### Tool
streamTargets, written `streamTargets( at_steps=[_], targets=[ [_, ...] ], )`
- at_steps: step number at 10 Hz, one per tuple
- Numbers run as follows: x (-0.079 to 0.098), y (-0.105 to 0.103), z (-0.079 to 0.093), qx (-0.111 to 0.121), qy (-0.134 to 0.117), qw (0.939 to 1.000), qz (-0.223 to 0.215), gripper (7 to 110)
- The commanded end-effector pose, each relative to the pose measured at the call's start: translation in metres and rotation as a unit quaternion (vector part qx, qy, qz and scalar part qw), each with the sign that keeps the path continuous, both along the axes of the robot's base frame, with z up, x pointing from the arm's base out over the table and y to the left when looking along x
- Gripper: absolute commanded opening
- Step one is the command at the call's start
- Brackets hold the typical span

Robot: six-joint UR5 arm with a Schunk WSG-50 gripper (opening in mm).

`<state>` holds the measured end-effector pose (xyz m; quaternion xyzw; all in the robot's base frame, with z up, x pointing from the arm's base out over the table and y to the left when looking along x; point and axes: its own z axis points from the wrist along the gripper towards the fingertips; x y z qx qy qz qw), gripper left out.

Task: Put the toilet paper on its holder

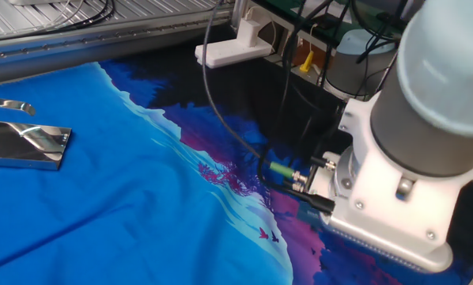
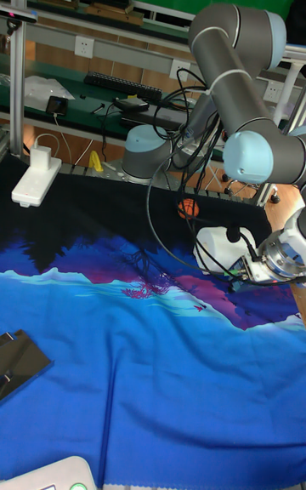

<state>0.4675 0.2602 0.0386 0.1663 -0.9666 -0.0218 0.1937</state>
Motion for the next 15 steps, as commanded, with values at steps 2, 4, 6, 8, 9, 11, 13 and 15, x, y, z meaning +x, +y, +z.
streamTargets(
  at_steps=[2, 4, 6, 8, 9, 11, 13, 15],
  targets=[
    [0.012, 0.018, -0.003, 0.035, -0.025, 0.9990, -0.011, 88],
    [0.016, 0.023, -0.003, 0.045, -0.032, 0.9984, -0.012, 88],
    [0.023, 0.022, -0.006, 0.042, -0.047, 0.9979, -0.016, 88],
    [0.030, 0.022, -0.008, 0.040, -0.062, 0.9971, -0.020, 88],
    [0.030, 0.020, -0.008, 0.036, -0.063, 0.9972, -0.021, 88],
    [0.018, 0.007, -0.005, 0.006, -0.038, 0.9989, -0.026, 88],
    [-0.005, -0.005, 0.003, -0.016, -0.013, 0.9994, -0.027, 88],
    [-0.025, -0.013, 0.003, -0.022, -0.006, 0.9994, -0.025, 88]
  ],
)
